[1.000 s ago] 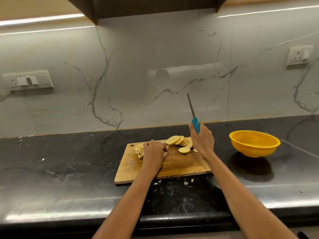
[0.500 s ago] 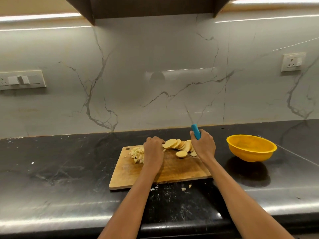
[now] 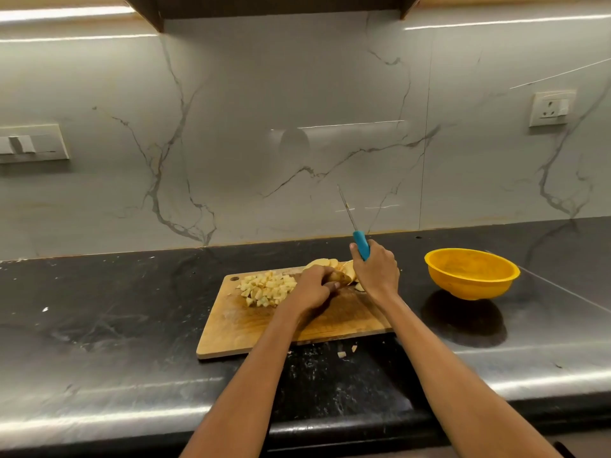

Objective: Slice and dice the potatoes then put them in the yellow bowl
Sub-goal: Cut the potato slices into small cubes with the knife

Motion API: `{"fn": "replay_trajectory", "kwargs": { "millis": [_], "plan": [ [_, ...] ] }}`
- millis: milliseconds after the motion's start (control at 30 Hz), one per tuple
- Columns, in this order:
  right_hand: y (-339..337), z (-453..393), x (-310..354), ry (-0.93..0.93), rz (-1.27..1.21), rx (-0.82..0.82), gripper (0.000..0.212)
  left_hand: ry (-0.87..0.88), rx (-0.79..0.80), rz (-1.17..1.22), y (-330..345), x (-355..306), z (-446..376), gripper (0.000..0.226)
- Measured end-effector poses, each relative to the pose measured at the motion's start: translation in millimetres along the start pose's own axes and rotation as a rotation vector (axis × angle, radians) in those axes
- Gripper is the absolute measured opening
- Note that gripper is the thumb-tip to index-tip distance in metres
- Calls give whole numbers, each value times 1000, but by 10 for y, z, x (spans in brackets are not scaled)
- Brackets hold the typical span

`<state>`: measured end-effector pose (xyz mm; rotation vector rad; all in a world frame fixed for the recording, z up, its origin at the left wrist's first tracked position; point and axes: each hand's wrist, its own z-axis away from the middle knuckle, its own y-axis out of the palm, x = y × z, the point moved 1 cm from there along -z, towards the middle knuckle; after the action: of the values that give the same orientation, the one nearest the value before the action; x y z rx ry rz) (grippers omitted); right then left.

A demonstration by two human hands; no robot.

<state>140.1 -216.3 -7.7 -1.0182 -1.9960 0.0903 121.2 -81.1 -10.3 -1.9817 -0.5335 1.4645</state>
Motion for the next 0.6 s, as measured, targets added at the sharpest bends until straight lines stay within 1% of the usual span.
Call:
{"fn": "replay_trajectory", "kwargs": {
  "millis": [67, 133, 300, 400, 467, 533, 600],
  "plan": [
    [-1, 14, -2, 19, -14, 14, 36, -4, -5, 12, -24, 12, 11, 18],
    [-2, 19, -10, 43, -32, 29, 40, 5, -27, 5, -52, 8, 30, 21],
    [-32, 21, 11, 92, -84, 65, 44, 90, -65, -93, -83, 30, 130, 28],
    [-40, 38, 54, 98, -96, 82, 41, 111, -174, -49, -103, 81, 176, 28],
    [-65, 68, 93, 97, -97, 97, 36, 108, -230, 6, -98, 91, 220, 33],
    [-105, 115, 140, 94, -111, 112, 33, 96, -226, 43, -72, 89, 260, 41],
    [-143, 187, 182, 102, -118, 155, 30, 100, -202, 52, -53, 81, 284, 44]
  ]
}}
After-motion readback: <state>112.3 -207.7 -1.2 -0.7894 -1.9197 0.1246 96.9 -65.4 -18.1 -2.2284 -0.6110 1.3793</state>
